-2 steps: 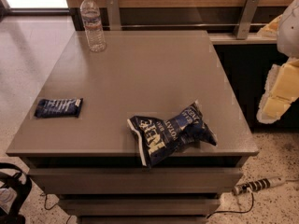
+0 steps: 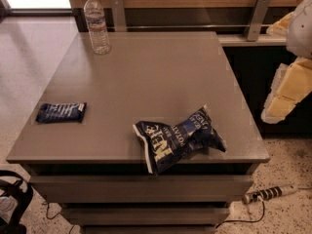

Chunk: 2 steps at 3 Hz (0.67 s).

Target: Knock water bottle over

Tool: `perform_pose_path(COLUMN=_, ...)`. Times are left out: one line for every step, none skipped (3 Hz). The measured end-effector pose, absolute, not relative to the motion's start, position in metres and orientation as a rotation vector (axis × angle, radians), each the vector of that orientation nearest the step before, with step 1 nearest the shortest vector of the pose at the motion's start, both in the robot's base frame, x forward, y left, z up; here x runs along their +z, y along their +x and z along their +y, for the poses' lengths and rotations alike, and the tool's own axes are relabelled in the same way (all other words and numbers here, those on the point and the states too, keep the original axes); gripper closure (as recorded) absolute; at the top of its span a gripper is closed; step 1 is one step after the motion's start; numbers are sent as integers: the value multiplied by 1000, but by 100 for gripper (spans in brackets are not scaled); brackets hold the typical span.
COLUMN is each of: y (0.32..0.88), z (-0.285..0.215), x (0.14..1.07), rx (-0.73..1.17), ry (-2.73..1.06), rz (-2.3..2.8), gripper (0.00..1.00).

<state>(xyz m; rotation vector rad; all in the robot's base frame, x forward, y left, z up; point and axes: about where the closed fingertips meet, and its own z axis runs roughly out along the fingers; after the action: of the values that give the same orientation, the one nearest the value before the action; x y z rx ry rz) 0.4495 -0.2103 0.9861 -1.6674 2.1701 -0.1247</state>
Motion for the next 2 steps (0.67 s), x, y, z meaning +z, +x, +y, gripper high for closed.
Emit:
perform_pose_path(y=463, z=-192, x=985, rx=-103, ry=-1576, rz=2106, gripper=0)
perform_pose_path(y=483, z=-171, x=981, rx=-52, ry=-1465, rz=2025, gripper=0)
